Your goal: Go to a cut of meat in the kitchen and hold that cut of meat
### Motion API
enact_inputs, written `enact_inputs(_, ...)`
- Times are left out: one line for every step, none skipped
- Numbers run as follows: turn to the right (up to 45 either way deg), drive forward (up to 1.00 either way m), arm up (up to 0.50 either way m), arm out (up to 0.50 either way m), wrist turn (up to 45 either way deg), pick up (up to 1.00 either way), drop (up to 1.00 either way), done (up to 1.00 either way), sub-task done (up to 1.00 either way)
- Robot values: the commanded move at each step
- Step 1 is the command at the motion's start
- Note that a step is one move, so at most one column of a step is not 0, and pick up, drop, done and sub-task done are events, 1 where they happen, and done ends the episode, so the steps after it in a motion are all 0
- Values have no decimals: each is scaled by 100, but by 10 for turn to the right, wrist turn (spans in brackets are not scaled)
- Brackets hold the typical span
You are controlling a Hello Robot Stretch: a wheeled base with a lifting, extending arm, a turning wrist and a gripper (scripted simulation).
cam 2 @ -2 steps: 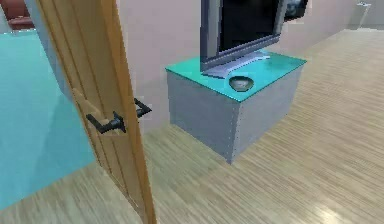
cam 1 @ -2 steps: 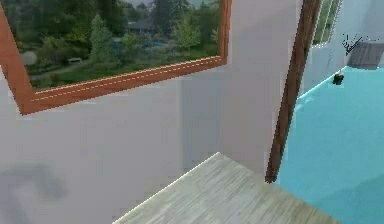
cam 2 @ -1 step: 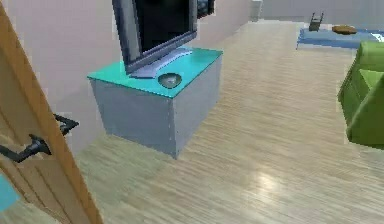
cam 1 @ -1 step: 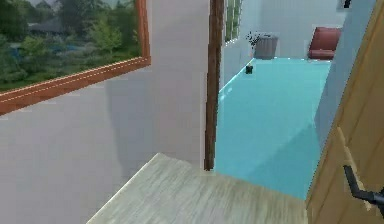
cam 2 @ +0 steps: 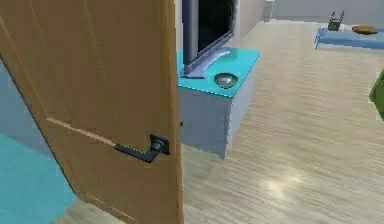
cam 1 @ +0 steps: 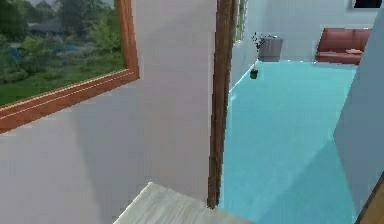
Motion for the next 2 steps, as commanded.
enact_inputs(300,0,0,0,0,0,0,0,0)
enact_inputs(0,100,0,0,0,0,0,0,0)
